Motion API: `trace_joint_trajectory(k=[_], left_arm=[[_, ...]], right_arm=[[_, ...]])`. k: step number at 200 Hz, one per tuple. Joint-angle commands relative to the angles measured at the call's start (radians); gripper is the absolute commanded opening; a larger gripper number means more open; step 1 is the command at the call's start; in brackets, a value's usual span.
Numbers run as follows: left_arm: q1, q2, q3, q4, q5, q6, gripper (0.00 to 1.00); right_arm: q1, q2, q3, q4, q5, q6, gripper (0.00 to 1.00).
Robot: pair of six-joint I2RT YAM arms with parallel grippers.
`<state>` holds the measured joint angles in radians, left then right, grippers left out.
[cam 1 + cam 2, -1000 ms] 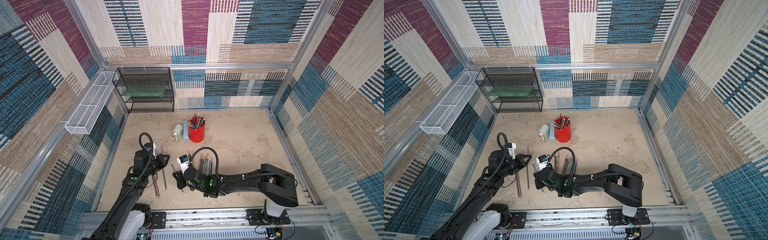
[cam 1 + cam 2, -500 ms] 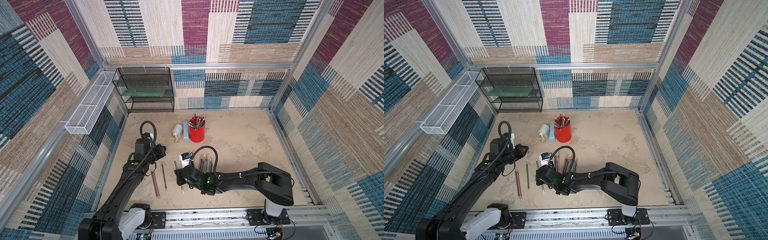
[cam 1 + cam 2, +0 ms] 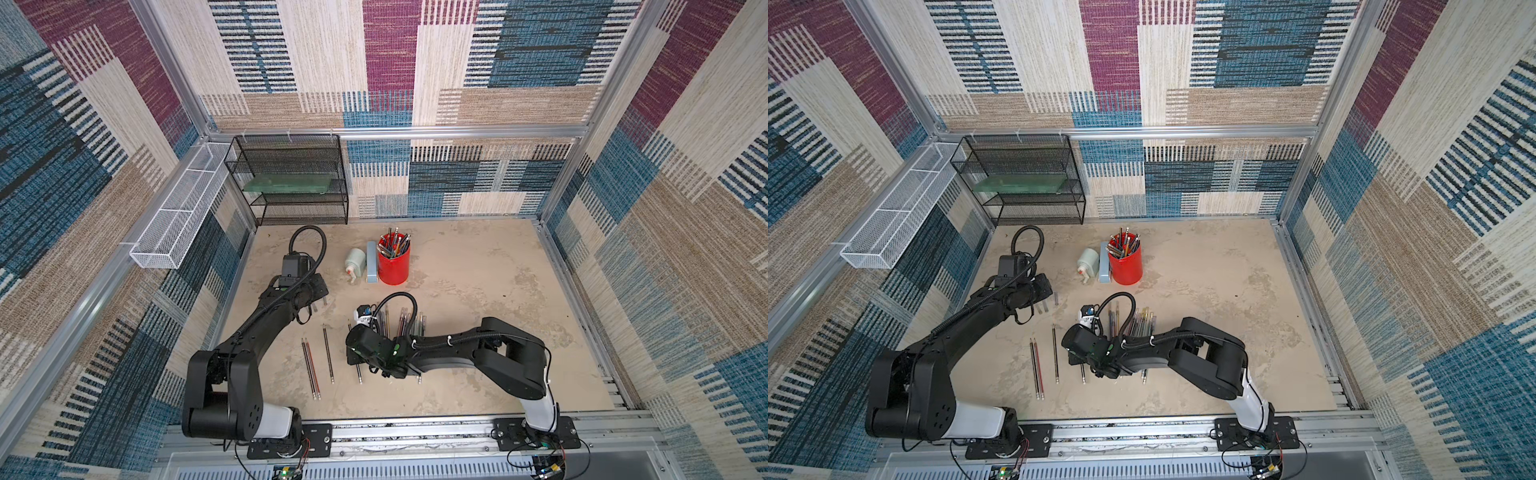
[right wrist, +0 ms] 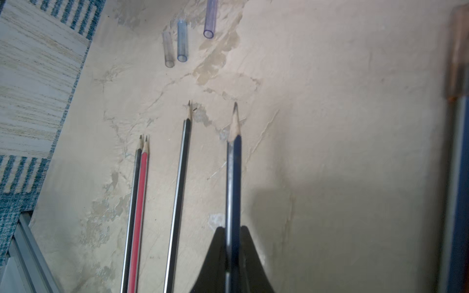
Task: Remove the protective cover of the pencils
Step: Place the pencil at the center of the board.
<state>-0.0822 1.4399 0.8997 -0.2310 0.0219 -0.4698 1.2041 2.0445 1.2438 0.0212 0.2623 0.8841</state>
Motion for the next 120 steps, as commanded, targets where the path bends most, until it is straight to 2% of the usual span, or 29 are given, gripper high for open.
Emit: trace_joint_trajectory(k=[1,94,120], left_arm=[[0.001,0.022,-0.024,0.062,-0.071,0.056,0.0],[0.007,0.034,-0.041,0.087,-0.045,0.038,0.0],[0.007,0.027,-0.051,0.093,-0.048,0.036,0.0]], right_arm=[[0.005,0.03,0.029,-0.038,-0.01,0.027,0.0],[0.009,0.116,0.088,-0.024,-0.073,0.039,0.01],[0.013,0.13,0.101,-0.02,-0.085,0.042,0.06]])
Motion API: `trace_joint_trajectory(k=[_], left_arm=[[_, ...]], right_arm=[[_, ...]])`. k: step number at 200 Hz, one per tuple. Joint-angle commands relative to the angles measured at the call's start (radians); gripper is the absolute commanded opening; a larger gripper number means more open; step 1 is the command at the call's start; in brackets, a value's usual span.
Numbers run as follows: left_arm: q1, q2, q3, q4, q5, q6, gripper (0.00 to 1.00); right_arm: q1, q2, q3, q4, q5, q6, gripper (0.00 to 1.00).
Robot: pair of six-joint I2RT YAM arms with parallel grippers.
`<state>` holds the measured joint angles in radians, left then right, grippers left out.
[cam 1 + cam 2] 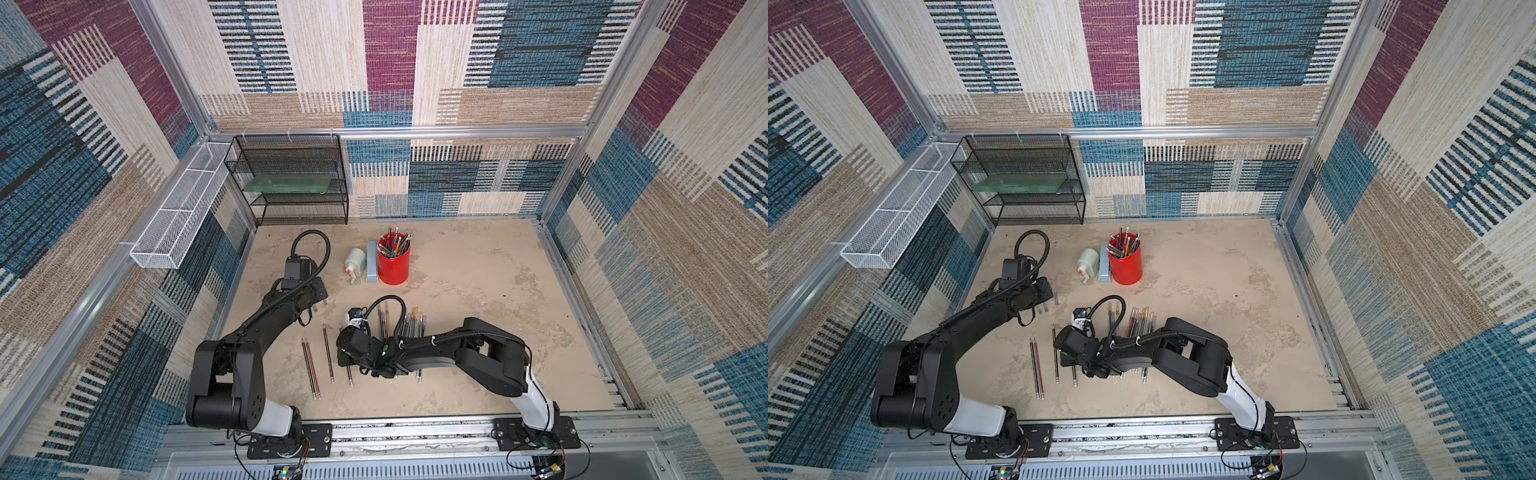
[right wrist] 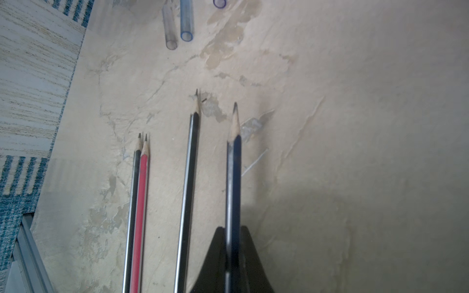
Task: Remove the protective cover of the pencils
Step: Place the pencil at the center of the board.
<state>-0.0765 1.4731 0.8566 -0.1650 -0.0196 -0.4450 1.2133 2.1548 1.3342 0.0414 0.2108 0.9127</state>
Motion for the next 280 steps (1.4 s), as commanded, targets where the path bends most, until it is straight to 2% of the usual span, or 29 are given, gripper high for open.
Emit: trace_joint_trajectory(k=[1,70,141,218,253,280], left_arm=[[0.001,-0.006,-0.008,0.027,-0.006,0.01,0.0],[0.001,-0.02,-0.025,0.038,-0.006,0.006,0.0],[0.001,-0.02,-0.025,0.038,-0.005,0.006,0.0],[0.001,-0.017,-0.023,0.037,-0.003,0.007,0.0],[0.001,-0.018,-0.022,0.038,-0.003,0.008,0.0],[0.001,-0.017,-0.023,0.038,-0.004,0.007,0.0]], right_arm=[[0.005,0.021,0.011,-0.041,-0.033,0.013,0.06],[0.003,0.098,0.105,-0.082,-0.02,0.011,0.12],[0.002,0.095,0.102,-0.082,-0.009,0.012,0.24],[-0.002,0.08,0.101,-0.073,-0.014,-0.004,0.25],[0.012,0.075,0.137,-0.096,0.011,-0.039,0.39],[0.015,0.115,0.214,-0.177,0.04,-0.05,0.41]])
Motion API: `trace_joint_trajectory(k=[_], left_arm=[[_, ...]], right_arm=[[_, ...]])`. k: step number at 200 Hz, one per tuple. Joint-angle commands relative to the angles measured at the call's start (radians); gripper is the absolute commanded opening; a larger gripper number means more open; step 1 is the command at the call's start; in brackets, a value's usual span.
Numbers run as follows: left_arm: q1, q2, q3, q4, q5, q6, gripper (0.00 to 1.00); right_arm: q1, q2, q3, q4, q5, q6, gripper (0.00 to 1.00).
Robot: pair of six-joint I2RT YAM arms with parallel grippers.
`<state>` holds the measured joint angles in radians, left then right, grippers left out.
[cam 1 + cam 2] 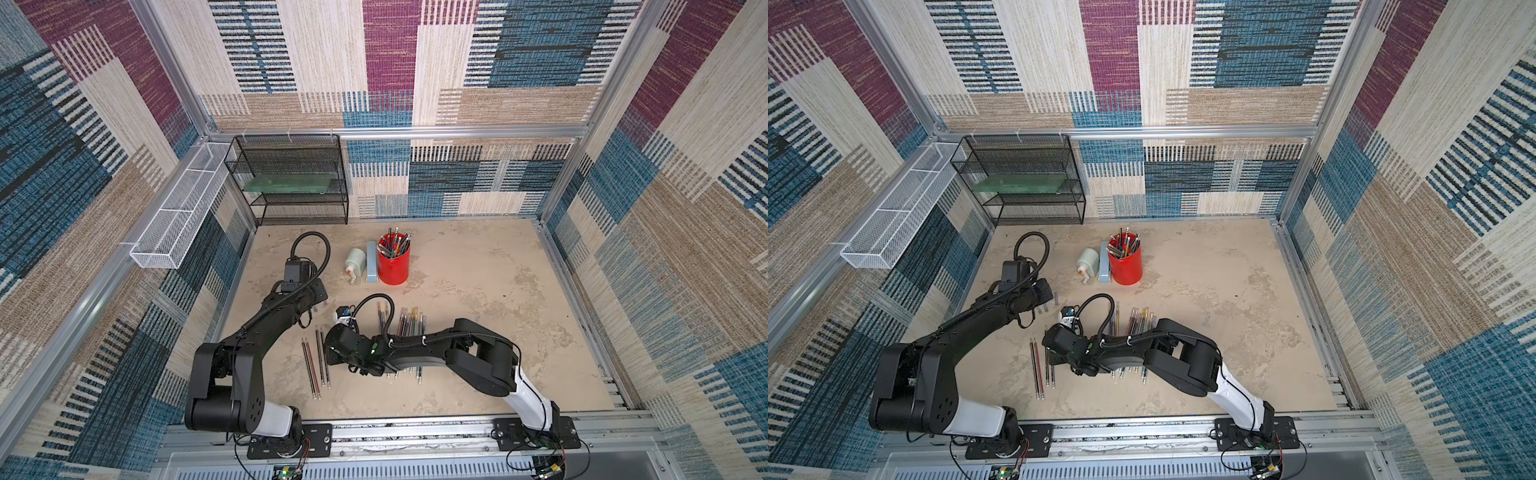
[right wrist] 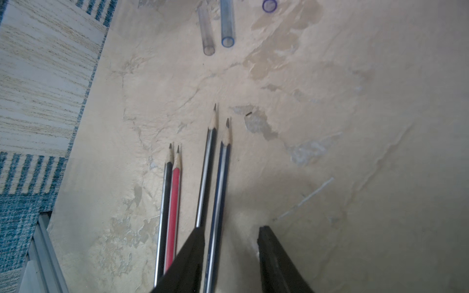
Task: Remove the protective cover of the pencils
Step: Place the pencil at the center of the board.
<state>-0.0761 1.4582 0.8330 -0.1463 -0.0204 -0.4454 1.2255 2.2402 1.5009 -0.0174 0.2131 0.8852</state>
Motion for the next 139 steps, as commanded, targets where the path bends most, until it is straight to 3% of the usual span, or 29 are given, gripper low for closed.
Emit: trace_joint_trajectory(k=[1,81,139], left_arm=[[0.001,-0.002,0.001,0.018,-0.003,0.007,0.0],[0.001,0.003,0.003,0.022,0.008,0.01,0.0],[-0.006,0.102,0.099,-0.053,0.069,0.04,0.0]], right_arm=[[0.004,0.031,0.049,-0.121,0.039,-0.023,0.41],[0.014,0.02,0.068,-0.142,0.06,-0.049,0.42],[0.018,-0.206,-0.108,-0.111,0.176,-0.075,0.47]])
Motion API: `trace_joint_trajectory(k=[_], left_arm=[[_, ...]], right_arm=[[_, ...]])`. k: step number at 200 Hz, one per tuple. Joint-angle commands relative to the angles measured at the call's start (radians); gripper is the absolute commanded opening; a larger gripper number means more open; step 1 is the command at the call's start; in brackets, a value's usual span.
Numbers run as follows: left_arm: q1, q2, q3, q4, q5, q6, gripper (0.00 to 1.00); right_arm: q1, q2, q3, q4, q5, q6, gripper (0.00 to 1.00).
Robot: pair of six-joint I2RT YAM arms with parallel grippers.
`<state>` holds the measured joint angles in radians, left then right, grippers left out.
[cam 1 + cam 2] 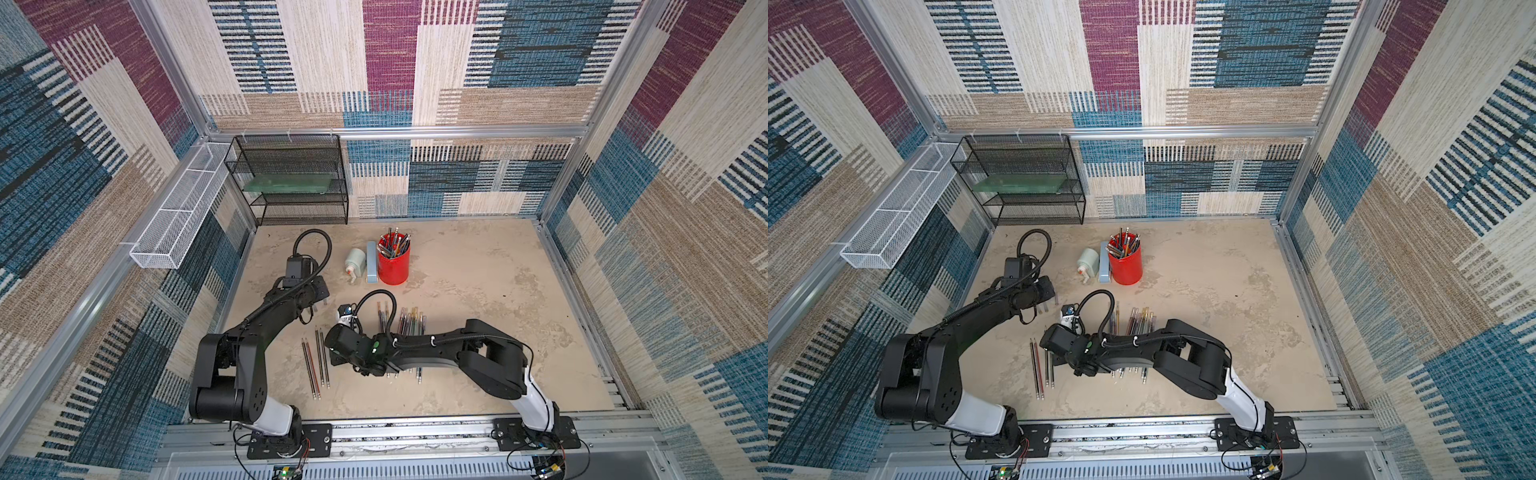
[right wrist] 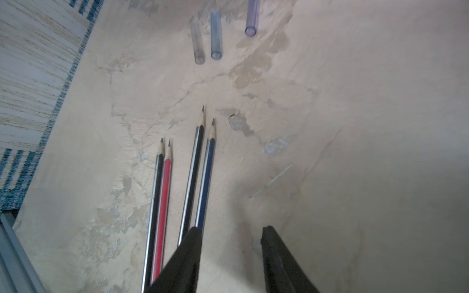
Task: Remove the protective cover of the pencils
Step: Place the protective sleeve at the center of the board.
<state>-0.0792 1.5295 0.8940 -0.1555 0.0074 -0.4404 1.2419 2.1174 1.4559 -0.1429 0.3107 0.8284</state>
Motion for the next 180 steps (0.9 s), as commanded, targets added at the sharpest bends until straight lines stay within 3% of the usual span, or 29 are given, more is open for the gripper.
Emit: trace_joint_trajectory(k=[1,67,88,123,180], left_arm=[[-0.003,0.032,0.039,-0.046,0.041,0.036,0.0],[-0.056,0.096,0.114,-0.134,-0.002,0.062,0.09],[-0.069,0.168,0.195,-0.223,-0.029,0.061,0.0],[-0.073,0.245,0.261,-0.333,-0.029,0.048,0.0],[-0.077,0.255,0.274,-0.34,-0.038,0.055,0.02]], right_arm=[[0.002,-0.087,-0.067,0.015,0.081,-0.017,0.47],[-0.063,-0.257,-0.303,0.062,0.127,0.027,0.49],[-0.083,-0.278,-0.351,0.073,0.12,0.042,0.49],[-0.096,-0.301,-0.378,0.077,0.124,0.044,0.49],[-0.105,-0.305,-0.371,0.084,0.112,0.03,0.49]])
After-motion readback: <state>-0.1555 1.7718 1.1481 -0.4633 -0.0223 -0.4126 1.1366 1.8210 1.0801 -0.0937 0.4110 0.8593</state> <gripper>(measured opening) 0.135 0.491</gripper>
